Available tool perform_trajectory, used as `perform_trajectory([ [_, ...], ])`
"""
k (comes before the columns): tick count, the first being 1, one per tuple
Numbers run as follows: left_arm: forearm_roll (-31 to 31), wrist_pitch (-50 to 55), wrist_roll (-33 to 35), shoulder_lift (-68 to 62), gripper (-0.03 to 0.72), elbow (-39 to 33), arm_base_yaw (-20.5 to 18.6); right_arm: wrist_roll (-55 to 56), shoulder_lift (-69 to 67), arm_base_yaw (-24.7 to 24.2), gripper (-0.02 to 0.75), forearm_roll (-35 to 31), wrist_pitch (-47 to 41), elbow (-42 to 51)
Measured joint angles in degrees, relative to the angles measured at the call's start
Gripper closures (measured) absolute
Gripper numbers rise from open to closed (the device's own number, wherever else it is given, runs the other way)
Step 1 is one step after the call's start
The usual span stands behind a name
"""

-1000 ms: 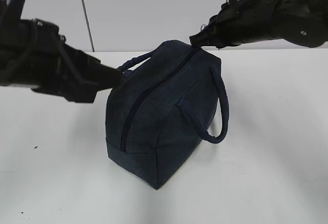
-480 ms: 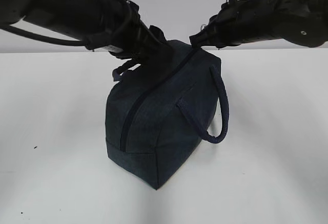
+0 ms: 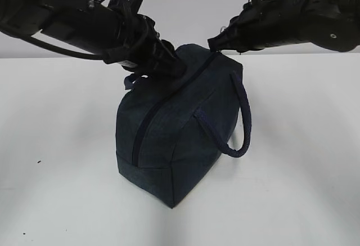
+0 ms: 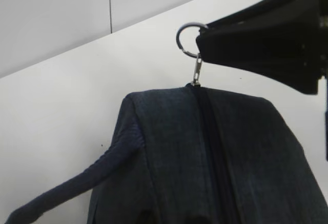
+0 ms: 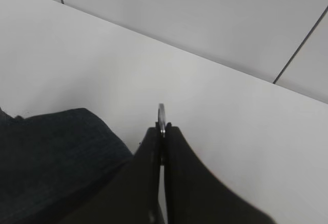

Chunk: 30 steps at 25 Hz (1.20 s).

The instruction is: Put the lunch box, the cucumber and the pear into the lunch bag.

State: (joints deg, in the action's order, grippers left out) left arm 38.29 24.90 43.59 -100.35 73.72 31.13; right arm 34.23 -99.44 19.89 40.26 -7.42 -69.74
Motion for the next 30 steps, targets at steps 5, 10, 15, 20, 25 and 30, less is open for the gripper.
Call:
perform_trajectory([
  [5, -0.2, 1.2, 0.0, -0.4, 0.692, 0.0, 0.0, 1.1, 0.0, 0.0, 0.732, 0.0, 0.6, 0.0],
  [10, -0.2, 2.8, 0.0, 0.1, 0.700, 0.4, 0.0, 1.5, 0.0, -0.5, 0.732, 0.0, 0.5, 0.0],
  [15, -1.6, 4.0, -0.1, 3.7, 0.702, 0.1, 0.0, 3.1, -2.3, -2.6, 0.732, -0.1, 0.8, -0.1],
  [20, -2.7, 5.5, -1.4, 6.8, 0.703, 0.0, -1.6, 5.9, -6.0, -4.5, 0.732, -1.3, 1.3, -0.3],
  [25, -3.1, 6.1, -1.5, 6.9, 0.703, -0.2, -3.6, 6.9, -6.9, -4.6, 0.732, -2.4, 3.4, 0.8],
  [30, -3.1, 6.1, -1.6, 6.9, 0.703, -0.2, -3.7, 7.7, -7.1, -4.6, 0.732, -2.7, 3.7, 0.9],
])
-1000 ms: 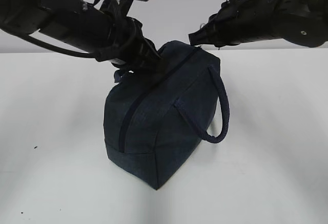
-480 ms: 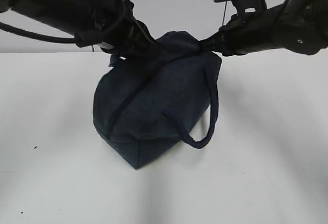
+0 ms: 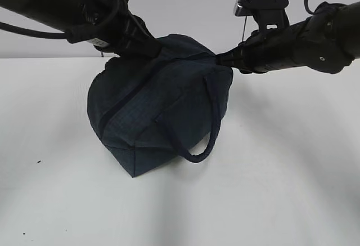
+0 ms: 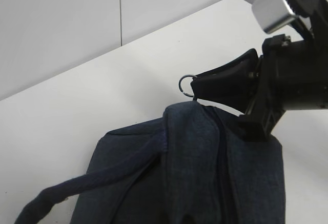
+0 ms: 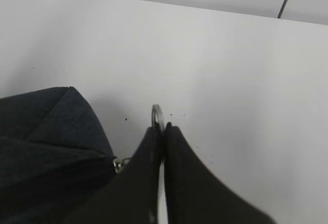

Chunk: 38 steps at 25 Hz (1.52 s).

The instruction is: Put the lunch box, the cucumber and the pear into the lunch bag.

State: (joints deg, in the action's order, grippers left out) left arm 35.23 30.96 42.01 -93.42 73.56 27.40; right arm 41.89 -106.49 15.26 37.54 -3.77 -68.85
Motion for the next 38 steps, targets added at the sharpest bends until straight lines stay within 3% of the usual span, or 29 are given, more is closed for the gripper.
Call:
perform_trajectory([
  [3, 0.1, 0.0, 0.0, 0.0, 0.690, 0.0, 0.0, 0.2, 0.0, 0.0, 0.732, -0.5, 0.0, 0.0],
  [6, 0.2, 0.0, -0.1, 0.5, 0.591, 0.1, -0.3, 0.2, 0.1, -0.5, 0.682, -0.5, -1.9, 0.2],
  [10, 0.3, -0.2, -0.2, 1.0, 0.386, 0.2, -0.5, 0.2, 1.5, -1.2, 0.431, -0.5, -3.5, 0.3],
  [13, 0.0, -0.2, -0.2, 1.0, 0.328, 0.2, -0.5, 0.2, 3.0, -1.1, 0.265, 0.2, -4.0, 0.3],
  [14, -0.6, 0.2, -0.2, 1.0, 0.323, 0.2, -0.5, 0.2, 3.4, -0.9, 0.246, 0.3, -4.5, 0.3],
  [18, -6.8, 5.3, -4.8, 1.1, 0.316, 0.2, -0.5, 0.1, 6.3, 0.5, 0.215, 0.7, -6.8, 0.3],
  [21, -16.2, 12.6, -14.2, 1.2, 0.316, 0.2, -0.5, -2.1, 9.6, 3.8, 0.211, 0.7, -10.0, 0.3],
  [25, -29.7, 18.4, -30.6, 1.8, 0.336, 0.2, -0.5, -6.1, 14.3, 11.0, 0.211, 0.0, -20.7, 0.3],
  [31, -43.8, 18.9, -45.1, 4.7, 0.341, -0.3, -0.8, -15.8, 19.5, 18.8, 0.218, -12.2, -35.9, 0.3],
  [34, -46.1, 18.3, -48.4, 9.3, 0.344, -2.6, -2.7, -21.0, 22.0, 20.3, 0.227, -19.1, -41.8, 0.4],
  [38, -46.6, 18.0, -49.1, 19.3, 0.347, -9.7, -5.2, -24.9, 26.7, 20.5, 0.244, -21.2, -49.3, 2.8],
])
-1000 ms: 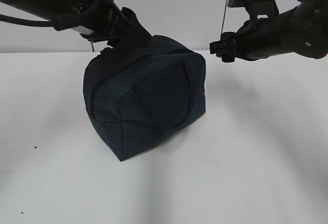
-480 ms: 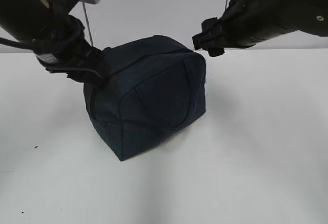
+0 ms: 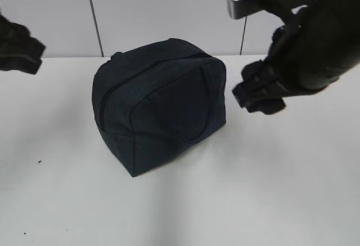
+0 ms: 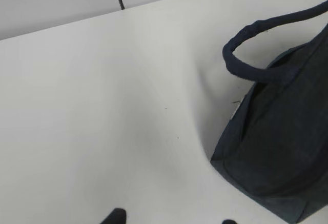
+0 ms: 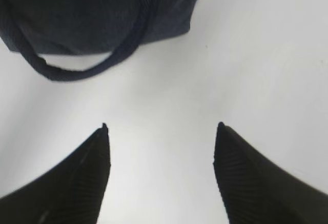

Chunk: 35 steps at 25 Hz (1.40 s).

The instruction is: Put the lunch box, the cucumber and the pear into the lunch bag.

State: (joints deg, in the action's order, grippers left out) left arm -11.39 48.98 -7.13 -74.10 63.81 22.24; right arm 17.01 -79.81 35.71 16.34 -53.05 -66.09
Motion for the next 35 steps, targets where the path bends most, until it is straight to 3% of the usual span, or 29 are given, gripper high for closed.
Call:
perform_trajectory([
  [3, 1.2, 0.2, 0.8, 11.4, 0.353, -6.9, -0.1, -3.8, 5.6, 0.0, 0.258, -2.4, -5.1, 3.5],
  [11, 13.7, 8.3, 9.1, 41.6, 0.365, -23.2, -0.1, -10.0, 26.1, 0.0, 0.260, -8.9, -13.7, 18.2],
  [19, 14.9, 14.6, 9.6, 63.0, 0.376, -31.9, -0.1, -12.6, 45.7, 0.0, 0.262, -9.1, -18.0, 27.5],
  [30, 15.5, 14.5, 9.6, 71.5, 0.379, -33.9, -0.1, -17.7, 71.6, 0.0, 0.262, -9.2, -16.5, 29.9],
  [35, 15.5, 14.5, 9.6, 73.8, 0.379, -33.9, -0.1, -17.9, 76.0, 0.0, 0.262, -10.9, -14.7, 35.8],
])
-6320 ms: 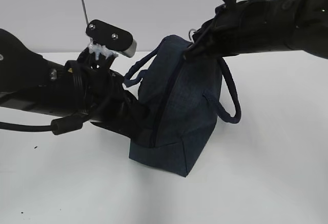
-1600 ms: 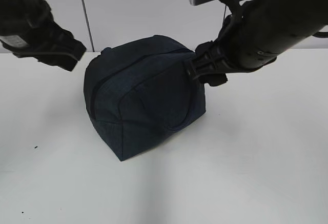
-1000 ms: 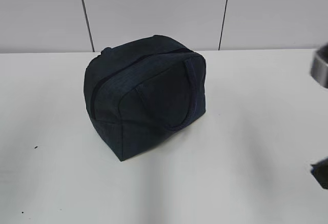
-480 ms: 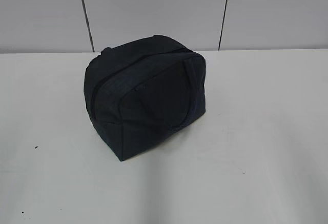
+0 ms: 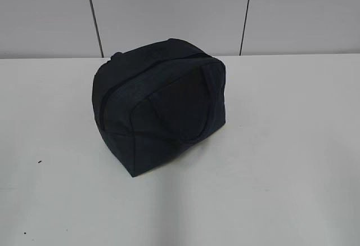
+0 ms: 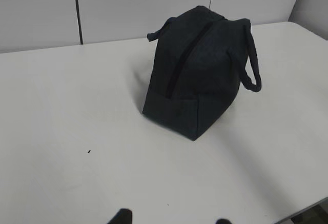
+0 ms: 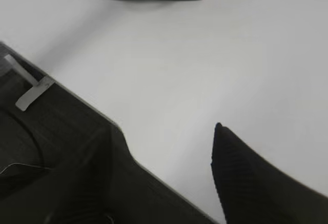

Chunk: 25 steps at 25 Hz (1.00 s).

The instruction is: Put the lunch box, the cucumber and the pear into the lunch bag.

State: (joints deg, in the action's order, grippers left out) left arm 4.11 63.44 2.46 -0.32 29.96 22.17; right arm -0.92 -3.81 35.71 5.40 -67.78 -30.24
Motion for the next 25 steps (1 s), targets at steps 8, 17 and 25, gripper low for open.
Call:
perform_trajectory([
  [8, 0.0, 0.0, 0.0, 1.3, 0.384, 0.0, 0.0, -0.9, 0.6, 0.1, 0.262, -2.1, 1.4, 1.6],
  [17, 0.0, 0.0, 0.0, 1.4, 0.446, 0.0, 0.0, -1.0, 0.6, 0.1, 0.262, -2.1, 1.7, 1.6],
  [25, 0.0, 0.0, 0.0, 1.4, 0.447, 0.0, -0.2, -1.1, 1.6, -0.4, 0.264, -2.1, 1.8, 1.6],
])
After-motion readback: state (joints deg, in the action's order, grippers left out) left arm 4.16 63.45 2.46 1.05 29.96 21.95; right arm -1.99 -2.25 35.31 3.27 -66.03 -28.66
